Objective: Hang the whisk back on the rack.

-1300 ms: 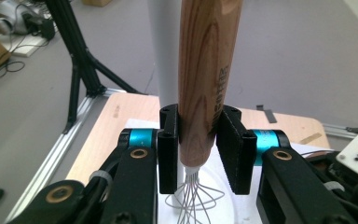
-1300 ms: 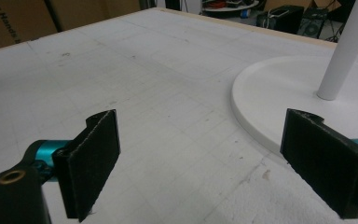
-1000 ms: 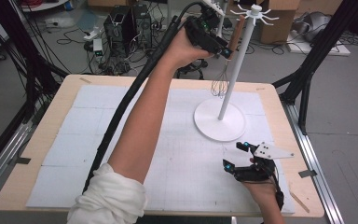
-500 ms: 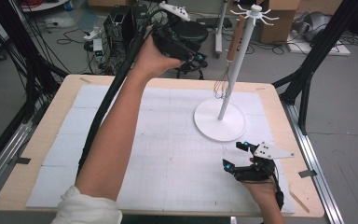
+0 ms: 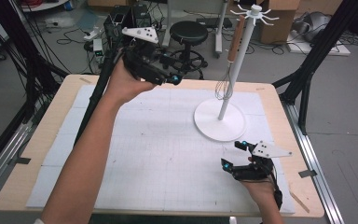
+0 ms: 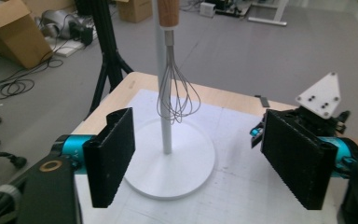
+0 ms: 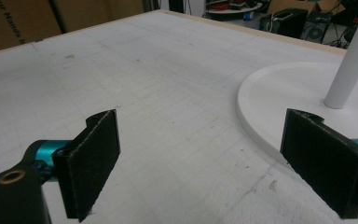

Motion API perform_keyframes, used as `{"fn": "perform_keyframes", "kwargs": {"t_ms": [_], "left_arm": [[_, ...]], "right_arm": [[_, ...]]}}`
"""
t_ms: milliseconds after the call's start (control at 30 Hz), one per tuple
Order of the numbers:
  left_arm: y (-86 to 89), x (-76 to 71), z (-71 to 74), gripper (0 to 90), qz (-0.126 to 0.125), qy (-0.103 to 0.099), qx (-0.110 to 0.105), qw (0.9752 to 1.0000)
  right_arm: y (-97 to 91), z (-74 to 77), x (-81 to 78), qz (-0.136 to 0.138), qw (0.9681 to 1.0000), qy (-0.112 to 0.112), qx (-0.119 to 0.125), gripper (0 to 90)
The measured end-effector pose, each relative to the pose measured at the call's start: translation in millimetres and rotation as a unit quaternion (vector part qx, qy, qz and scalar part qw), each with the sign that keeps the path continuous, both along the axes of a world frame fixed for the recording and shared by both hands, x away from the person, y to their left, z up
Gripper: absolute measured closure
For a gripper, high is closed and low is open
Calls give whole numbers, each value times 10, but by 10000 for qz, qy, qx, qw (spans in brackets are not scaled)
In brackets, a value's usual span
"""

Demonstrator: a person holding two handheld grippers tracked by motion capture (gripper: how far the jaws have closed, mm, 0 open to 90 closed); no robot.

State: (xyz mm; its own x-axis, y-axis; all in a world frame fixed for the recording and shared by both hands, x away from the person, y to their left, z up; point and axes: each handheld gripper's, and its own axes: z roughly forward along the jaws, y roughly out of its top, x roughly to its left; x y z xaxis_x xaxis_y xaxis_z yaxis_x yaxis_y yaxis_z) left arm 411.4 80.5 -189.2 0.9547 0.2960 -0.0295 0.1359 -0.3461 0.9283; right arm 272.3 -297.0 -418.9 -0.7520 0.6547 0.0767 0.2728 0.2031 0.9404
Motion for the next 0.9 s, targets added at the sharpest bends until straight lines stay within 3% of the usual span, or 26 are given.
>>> {"fn": "perform_keyframes", "kwargs": {"t_ms": [267, 300, 333, 567, 900], "left_arm": [[242, -195, -215, 221, 136, 14, -110, 9998], [305, -253, -312, 203, 217, 0, -127, 9997], [305, -253, -312, 185, 217, 0, -127, 9997], [544, -432, -726, 179, 398, 100, -250, 9988], [773, -633, -1082, 179, 457, 101, -395, 9981]], "right_arm": [[-17, -8, 20, -39, 10000, 10, 17, 110], [-16, -9, 20, -41, 10000, 3, 10, 111], [-17, -11, 20, -44, 10000, 19, 16, 110], [-16, -13, 24, -61, 10000, 23, 46, 110], [49, 6, 14, 16, 10000, 12, -49, 110]]}}
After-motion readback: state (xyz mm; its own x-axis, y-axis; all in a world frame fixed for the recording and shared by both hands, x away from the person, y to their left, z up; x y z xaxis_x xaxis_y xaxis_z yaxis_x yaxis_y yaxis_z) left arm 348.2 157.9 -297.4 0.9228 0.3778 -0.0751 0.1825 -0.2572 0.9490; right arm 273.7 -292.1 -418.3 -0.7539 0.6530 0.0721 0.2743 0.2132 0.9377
